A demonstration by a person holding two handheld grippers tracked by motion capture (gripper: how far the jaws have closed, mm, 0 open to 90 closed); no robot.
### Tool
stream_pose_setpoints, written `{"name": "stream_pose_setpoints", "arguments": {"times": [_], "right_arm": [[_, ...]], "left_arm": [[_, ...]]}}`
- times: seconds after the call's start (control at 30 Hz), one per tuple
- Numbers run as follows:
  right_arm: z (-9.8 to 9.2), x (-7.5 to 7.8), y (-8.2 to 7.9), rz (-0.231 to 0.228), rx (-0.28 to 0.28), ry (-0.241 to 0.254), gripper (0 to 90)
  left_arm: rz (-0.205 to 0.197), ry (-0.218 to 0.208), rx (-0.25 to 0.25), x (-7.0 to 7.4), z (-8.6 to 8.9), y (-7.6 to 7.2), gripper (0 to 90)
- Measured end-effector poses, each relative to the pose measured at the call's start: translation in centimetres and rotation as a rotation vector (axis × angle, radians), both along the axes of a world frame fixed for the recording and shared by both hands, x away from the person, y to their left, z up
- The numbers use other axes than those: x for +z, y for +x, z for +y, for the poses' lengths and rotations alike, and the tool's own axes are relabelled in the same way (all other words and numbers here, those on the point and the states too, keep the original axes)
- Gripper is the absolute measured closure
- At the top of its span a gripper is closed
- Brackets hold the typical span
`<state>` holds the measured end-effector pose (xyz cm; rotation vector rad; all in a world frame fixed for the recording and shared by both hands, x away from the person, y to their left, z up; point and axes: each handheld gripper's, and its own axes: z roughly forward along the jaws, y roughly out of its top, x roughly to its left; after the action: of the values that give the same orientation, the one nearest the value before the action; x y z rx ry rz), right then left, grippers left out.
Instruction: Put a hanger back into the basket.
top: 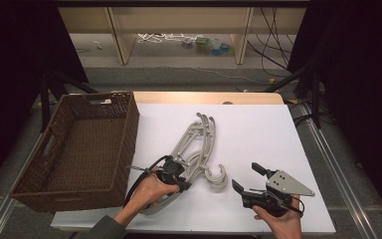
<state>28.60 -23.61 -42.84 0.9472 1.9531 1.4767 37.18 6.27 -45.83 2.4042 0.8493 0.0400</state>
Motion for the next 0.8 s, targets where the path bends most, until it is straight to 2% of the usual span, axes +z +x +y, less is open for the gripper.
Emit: {"name": "stream_pose_setpoints", "arguments": {"times": [0.07, 0.13, 0.27, 0.3, 0.33, 0.37, 0.4, 0.43, 0.47, 0.53, 0.57, 0.6, 0.63, 0.77, 0.8], "right_arm": [[-0.1, 0.1, 0.0, -0.002, 0.006, -0.003, 17.6], [0.0, 0.0, 0.0, 0.004, 0.006, -0.005, 17.7], [-0.1, 0.1, 0.1, -0.002, 0.007, -0.002, 17.7], [-0.1, 0.1, 0.0, 0.001, 0.008, -0.004, 17.8], [-0.1, 0.1, 0.0, 0.001, 0.008, -0.004, 17.8], [-0.1, 0.1, 0.0, 0.010, 0.006, 0.000, 17.8], [-0.1, 0.1, 0.0, 0.010, 0.006, 0.000, 17.8], [-0.1, 0.0, 0.1, -0.008, 0.006, 0.001, 18.0], [-0.1, 0.1, 0.1, -0.005, 0.009, 0.001, 18.1], [-0.1, 0.1, 0.1, -0.003, 0.007, 0.000, 18.1], [-0.2, 0.0, 0.1, -0.006, 0.008, 0.004, 18.1], [-0.2, 0.1, 0.1, -0.010, 0.007, 0.008, 18.2], [-0.2, 0.1, 0.1, -0.010, 0.007, 0.008, 18.2], [-0.2, 0.1, 0.1, 0.000, 0.005, -0.003, 18.2], [-0.1, 0.1, 0.1, -0.008, 0.006, 0.004, 18.2]], "left_arm": [[0.001, -0.001, -0.003, 0.1, 0.1, 0.0, 75.4], [0.015, -0.026, 0.004, 0.3, 0.3, 0.0, 75.7], [0.011, -0.039, -0.001, 0.5, 0.6, 0.1, 76.0], [0.018, -0.082, 0.052, 0.5, 0.4, -0.2, 76.6], [0.016, -0.090, 0.054, 0.6, 0.5, -0.2, 76.6], [0.014, -0.058, 0.012, 0.9, 1.0, 0.1, 77.1], [0.012, -0.069, 0.016, 1.0, 1.1, 0.1, 77.1], [0.019, -0.105, 0.030, 1.1, 1.3, 0.1, 77.3], [0.021, -0.125, 0.031, 1.2, 1.5, 0.2, 77.6], [0.010, -0.138, 0.042, 1.4, 1.9, 0.3, 78.3], [0.014, -0.165, 0.061, 1.5, 2.2, 0.3, 78.9], [0.025, -0.213, 0.113, 1.6, 2.4, 0.2, 79.2], [0.025, -0.213, 0.113, 1.6, 2.4, 0.2, 79.4], [0.029, -0.285, 0.153, 2.1, 3.5, 0.3, 80.1], [0.020, -0.312, 0.175, 2.3, 3.9, 0.1, 80.6]]}}
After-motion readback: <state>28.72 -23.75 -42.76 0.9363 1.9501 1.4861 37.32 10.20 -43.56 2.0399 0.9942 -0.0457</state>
